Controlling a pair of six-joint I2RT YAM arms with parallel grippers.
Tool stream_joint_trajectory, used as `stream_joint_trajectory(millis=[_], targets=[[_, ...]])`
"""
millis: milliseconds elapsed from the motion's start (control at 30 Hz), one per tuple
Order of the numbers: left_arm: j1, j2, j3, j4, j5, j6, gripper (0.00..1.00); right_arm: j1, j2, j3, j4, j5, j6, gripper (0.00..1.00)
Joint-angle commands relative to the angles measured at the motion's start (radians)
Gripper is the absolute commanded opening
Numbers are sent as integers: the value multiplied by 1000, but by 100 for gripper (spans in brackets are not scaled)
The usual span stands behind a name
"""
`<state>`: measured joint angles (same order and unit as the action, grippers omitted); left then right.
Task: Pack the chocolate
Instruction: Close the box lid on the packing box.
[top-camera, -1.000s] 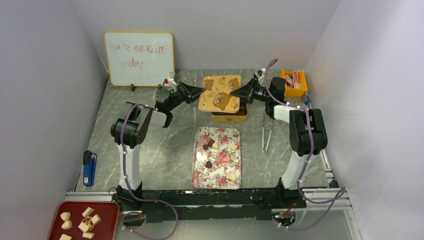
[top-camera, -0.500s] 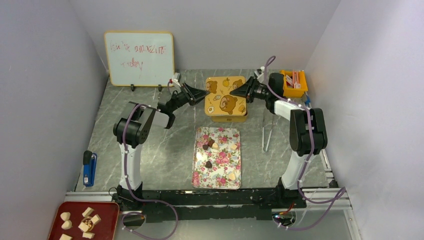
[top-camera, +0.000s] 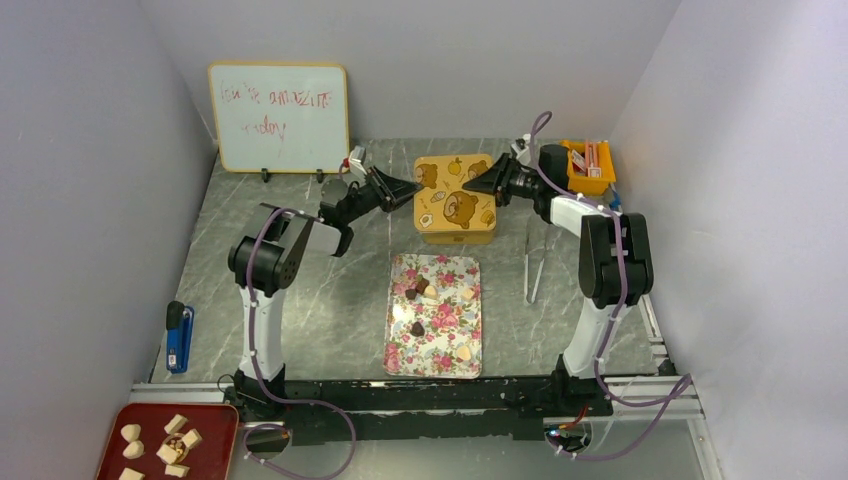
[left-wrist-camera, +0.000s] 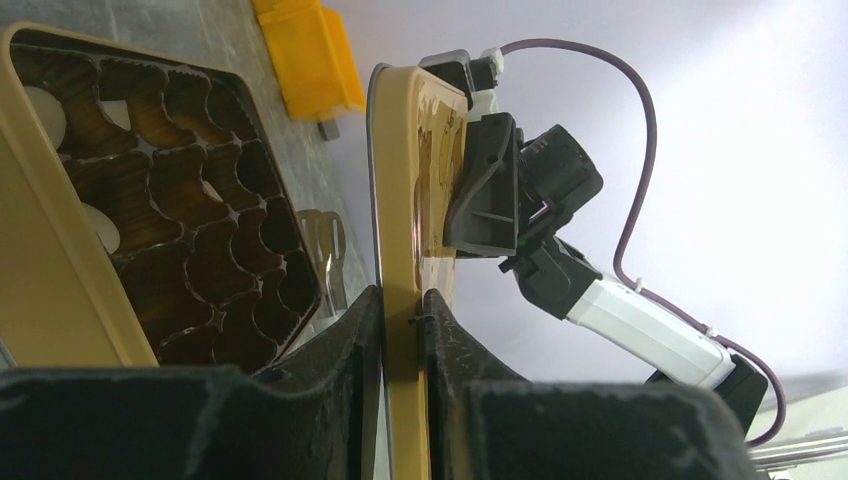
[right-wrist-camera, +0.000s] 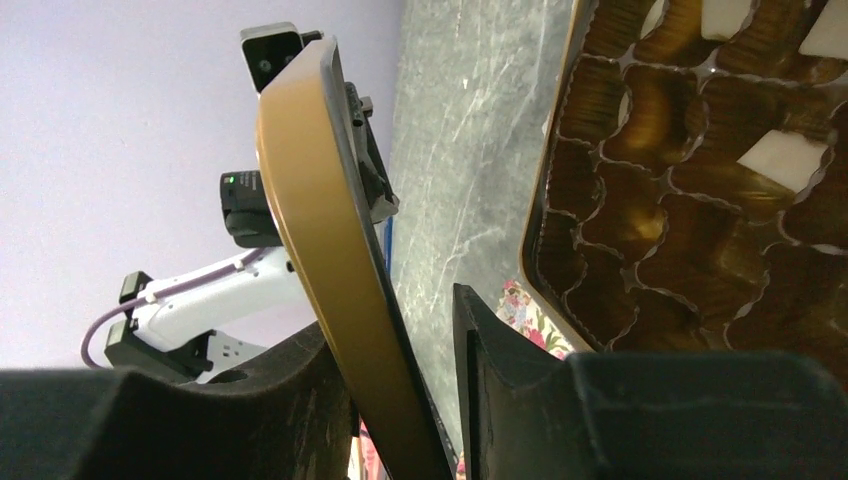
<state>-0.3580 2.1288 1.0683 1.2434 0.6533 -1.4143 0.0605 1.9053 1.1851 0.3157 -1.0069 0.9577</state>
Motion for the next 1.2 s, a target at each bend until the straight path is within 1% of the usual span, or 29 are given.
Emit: stream_joint_trajectory(millis=[0,233,367,433,500,633,800,1167], targets=[[-25,4,52,57,19,34,5,-30,36,68,-9,74,-14,37],[-25,67,118,34,-28,26,5,-54,93,125,-14,71,-7,38],[-25,94,155,2,-43,35,5,-57,119,158,-60,77,-38,39],[-25,103,171,-14,-48,45,5,-57,132,167,-63,76,-41,41],[-25,112,184,-25,-50,50,5,-84,144,181,-80,77,-51,43],[-25,120,196,-46,-56,61,5,-88,163,211,-135,89,-97,44],[-25,123,204,-70,-56,78,5,-97,171,218,-137,91,-108,46],[-10,113,196,-103,-73,93,5,-103,172,240,-220,119,-186,49]])
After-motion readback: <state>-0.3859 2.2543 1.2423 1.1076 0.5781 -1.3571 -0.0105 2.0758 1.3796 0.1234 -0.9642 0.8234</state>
